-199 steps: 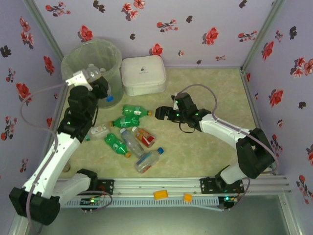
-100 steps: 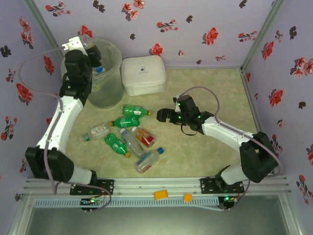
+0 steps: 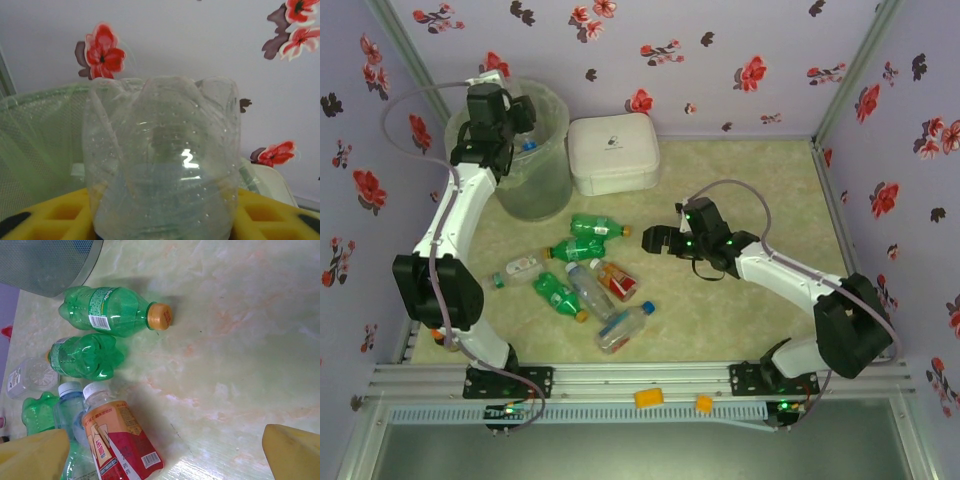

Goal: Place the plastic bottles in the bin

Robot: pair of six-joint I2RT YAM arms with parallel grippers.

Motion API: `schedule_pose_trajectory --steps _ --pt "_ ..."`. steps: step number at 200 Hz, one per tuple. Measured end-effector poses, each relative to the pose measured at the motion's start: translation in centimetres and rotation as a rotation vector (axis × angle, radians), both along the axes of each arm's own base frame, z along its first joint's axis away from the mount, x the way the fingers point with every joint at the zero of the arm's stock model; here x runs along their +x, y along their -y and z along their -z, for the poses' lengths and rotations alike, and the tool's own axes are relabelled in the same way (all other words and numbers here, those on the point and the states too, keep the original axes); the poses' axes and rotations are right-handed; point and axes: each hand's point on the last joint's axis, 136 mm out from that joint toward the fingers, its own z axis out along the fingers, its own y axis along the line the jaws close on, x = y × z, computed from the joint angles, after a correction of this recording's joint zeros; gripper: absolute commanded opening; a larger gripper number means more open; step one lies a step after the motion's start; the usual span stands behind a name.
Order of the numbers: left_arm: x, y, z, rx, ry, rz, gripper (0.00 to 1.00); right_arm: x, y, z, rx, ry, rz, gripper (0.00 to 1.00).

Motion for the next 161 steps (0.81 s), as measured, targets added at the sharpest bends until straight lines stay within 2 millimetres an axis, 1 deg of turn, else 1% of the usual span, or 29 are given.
schedule_pose_trajectory --steps 4,6,20,30,54,67,78,93,110,124,141,151,161 --pt "0.0 0.0 0.0 -0.001 -0.002 0.002 0.70 -0.1 0.0 0.0 -0.001 -0.001 -0.002 1.00" --pt "0.0 0.0 0.0 -0.008 -0.001 0.000 0.74 -0.1 -0.1 0.0 -0.001 -0.001 -0.003 1.00" --pt "0.0 0.1 0.0 -0.021 -0.001 0.001 0.92 -0.4 -0.2 0.2 -0.009 -0.004 -0.013 1.00" --pt "0.0 0.2 0.1 -0.023 -0.004 0.005 0.99 -0.7 -0.2 0.4 -0.018 -0.010 -0.023 1.00" --pt "-0.4 0.2 -0.4 -0.041 0.001 0.004 1.00 -1.2 -0.4 0.7 -0.041 -0.014 -0.051 1.00" --pt "-1.1 0.2 -1.3 -0.045 0.017 0.007 1.00 -1.3 -0.7 0.7 -0.053 -0.010 -0.071 0.99" --pt "-1.9 0.2 -2.6 -0.051 0.042 0.012 1.00 -1.4 -1.1 0.7 -0.063 -0.004 -0.089 0.99" --pt "-3.7 0.1 -4.5 -0.067 0.089 0.022 1.00 -1.3 -1.5 0.6 -0.082 0.008 -0.116 1.00" --pt "-6.5 0.4 -6.9 -0.094 0.155 0.047 1.00 -1.0 -2.1 0.4 -0.110 0.018 -0.149 0.99" --pt "-8.6 0.9 -8.1 -0.112 0.198 0.075 1.00 -0.7 -2.9 0.2 -0.134 0.027 -0.182 0.99" --pt "-10.9 1.9 -8.3 -0.145 0.224 0.124 1.00 -0.9 -4.3 -0.1 -0.157 0.045 -0.241 0.98" --pt "-12.0 2.5 -7.5 -0.168 0.220 0.157 1.00 -1.4 -5.1 0.0 -0.173 0.052 -0.282 0.98" --pt "-12.9 3.2 -6.1 -0.192 0.202 0.186 1.00 -2.2 -5.8 0.2 -0.193 0.054 -0.328 0.98"
